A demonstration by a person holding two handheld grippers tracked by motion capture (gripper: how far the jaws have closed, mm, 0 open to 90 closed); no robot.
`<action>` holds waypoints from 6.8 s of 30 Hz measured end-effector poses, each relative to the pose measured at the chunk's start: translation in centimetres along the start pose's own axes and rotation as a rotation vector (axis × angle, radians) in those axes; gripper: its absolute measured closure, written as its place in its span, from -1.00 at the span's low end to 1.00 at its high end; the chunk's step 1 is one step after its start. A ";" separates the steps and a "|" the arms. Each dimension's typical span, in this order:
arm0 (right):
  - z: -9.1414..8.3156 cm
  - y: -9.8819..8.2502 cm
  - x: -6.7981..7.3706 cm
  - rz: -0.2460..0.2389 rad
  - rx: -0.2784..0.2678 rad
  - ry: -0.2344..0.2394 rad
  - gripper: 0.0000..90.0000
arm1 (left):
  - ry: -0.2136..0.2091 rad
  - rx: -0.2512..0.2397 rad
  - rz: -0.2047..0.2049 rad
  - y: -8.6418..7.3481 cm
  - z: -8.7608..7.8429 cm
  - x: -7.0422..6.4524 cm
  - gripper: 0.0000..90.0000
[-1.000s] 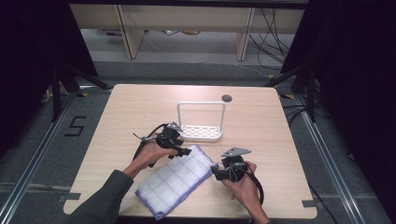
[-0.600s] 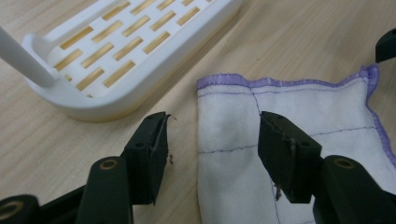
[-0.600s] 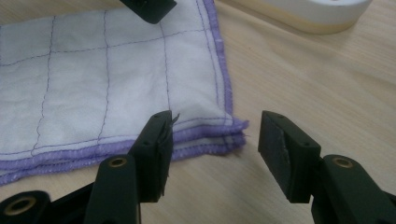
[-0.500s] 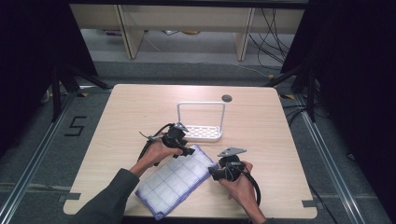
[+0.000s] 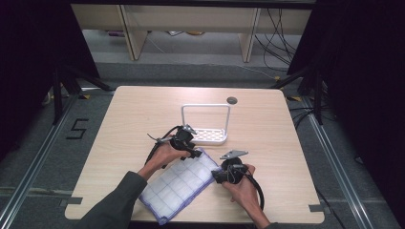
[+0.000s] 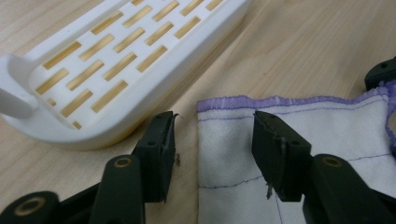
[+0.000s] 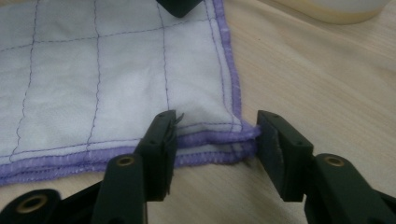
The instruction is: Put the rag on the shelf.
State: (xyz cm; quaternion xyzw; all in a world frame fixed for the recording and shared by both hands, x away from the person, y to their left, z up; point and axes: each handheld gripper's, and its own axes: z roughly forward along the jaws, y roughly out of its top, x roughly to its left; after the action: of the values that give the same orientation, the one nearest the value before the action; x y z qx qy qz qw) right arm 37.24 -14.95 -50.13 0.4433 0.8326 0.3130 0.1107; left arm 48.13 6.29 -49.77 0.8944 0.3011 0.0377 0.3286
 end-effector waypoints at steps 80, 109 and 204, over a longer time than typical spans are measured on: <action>-18.1 16.1 -2.8 -0.213 -0.545 -0.002 0.92 | 0.056 -0.512 0.103 11.2 -22.6 -4.5 0.92; -17.6 21.9 -5.2 -0.172 -0.587 0.005 0.92 | 0.116 -0.548 -0.006 15.3 -22.8 -0.5 0.92; -6.6 19.0 -14.3 0.164 -0.206 0.009 0.42 | 0.120 -0.325 -0.224 7.7 -15.4 8.3 -0.01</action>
State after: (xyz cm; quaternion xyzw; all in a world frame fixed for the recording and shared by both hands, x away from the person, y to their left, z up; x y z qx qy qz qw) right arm 55.21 -21.44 -34.57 0.4947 0.7576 0.4067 0.1262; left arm 54.75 15.00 -34.12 0.7868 0.4074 0.1021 0.4522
